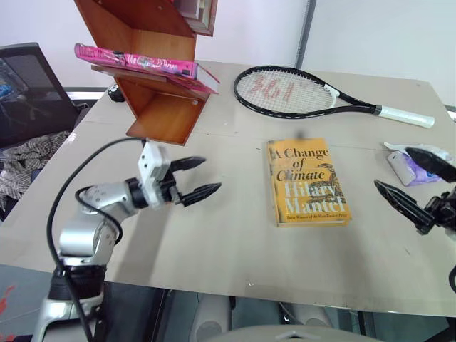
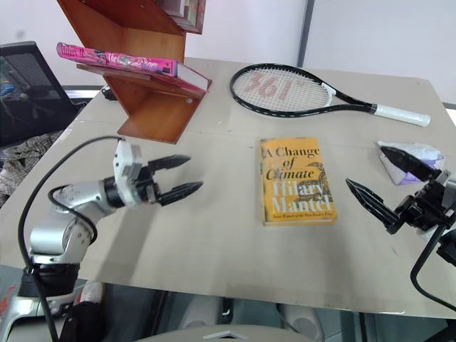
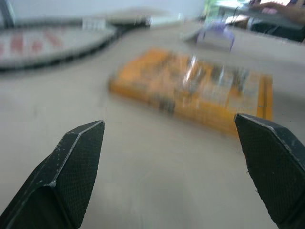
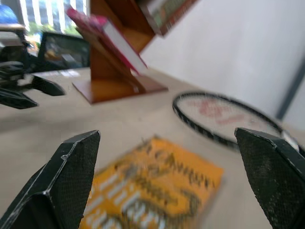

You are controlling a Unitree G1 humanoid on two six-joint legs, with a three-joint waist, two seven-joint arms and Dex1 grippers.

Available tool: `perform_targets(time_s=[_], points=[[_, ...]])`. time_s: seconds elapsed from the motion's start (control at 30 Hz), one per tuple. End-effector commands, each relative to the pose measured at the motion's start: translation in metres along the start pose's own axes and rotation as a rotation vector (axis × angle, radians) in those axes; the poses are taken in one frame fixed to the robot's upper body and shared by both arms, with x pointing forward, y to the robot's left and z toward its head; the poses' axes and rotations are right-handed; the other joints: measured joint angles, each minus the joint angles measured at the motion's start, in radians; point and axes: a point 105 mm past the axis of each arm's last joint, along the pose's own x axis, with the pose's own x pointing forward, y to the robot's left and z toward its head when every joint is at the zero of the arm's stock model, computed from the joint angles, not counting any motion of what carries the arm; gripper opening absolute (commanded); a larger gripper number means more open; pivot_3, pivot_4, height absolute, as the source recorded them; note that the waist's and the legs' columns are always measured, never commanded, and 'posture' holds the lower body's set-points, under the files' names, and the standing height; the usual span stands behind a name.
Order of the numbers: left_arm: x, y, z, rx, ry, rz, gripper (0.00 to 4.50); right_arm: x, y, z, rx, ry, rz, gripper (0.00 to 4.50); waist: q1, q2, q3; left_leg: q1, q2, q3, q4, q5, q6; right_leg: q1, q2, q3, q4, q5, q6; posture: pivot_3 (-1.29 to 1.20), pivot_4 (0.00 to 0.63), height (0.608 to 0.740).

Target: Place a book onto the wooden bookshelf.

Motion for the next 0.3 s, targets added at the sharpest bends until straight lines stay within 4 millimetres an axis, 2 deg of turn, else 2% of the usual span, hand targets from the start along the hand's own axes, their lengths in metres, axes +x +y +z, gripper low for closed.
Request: perform_targets(time_s=[0.03,0.17,0.3], points=[[-0.014,0.001,0.005,0.041,0.007,0.022,4.49,-0.018,-0.009,-0.01,-0.034,0.078,-0.07,4.5,0.003,0.0,0.0,0.0,0.0,0.0,0.0,0.0,0.0,0.0,0.0,0.0,0.0,0.0,0.0,0.0,0.15,0.74],[-0.023,-0.004,-0.008,-0.005,0.043,0.047,4.49,-0.043,-0.015,-0.037,0.014,0.2,-0.154,4.5,0.004,0.001,-0.001,0.0,0.004,0.0,-0.001,-0.001,-0.001,0.0,-0.003,-0.001,-0.002,0.0,-0.001,0.0,0.15,0.74],[-0.027,-0.01,-0.015,-0.036,0.061,0.066,4.49,-0.059,-0.015,-0.045,0.019,0.255,-0.184,4.5,0.002,0.001,-0.001,-0.001,0.006,0.0,-0.002,-0.002,-0.004,-0.001,-0.005,0.0,-0.003,-0.001,-0.001,0.0,0.15,0.74]])
